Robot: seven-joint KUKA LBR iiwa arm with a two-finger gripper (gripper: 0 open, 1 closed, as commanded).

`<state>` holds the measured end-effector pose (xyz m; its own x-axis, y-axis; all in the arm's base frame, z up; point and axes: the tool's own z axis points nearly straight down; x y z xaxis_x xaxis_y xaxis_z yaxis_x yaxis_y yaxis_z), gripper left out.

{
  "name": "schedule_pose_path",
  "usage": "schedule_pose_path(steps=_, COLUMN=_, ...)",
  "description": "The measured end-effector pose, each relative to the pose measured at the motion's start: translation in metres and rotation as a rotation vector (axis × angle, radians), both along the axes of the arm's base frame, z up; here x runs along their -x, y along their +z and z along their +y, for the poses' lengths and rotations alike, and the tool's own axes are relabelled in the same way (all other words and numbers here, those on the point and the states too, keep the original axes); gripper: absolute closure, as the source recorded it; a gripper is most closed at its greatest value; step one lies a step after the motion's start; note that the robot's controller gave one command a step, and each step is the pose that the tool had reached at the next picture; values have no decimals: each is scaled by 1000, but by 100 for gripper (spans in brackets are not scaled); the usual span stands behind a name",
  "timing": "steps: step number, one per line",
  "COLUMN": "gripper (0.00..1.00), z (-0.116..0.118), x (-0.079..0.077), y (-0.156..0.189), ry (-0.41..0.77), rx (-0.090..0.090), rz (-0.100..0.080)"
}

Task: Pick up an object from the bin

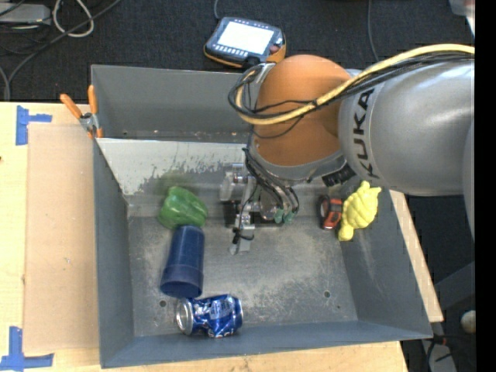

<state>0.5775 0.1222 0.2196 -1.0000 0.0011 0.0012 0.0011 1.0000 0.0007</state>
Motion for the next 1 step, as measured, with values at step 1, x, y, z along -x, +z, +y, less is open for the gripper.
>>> schedule_pose_path(steps=1, gripper=0, z=41, x=-7, y=-95, ry=342, rx=-1, rz=1)
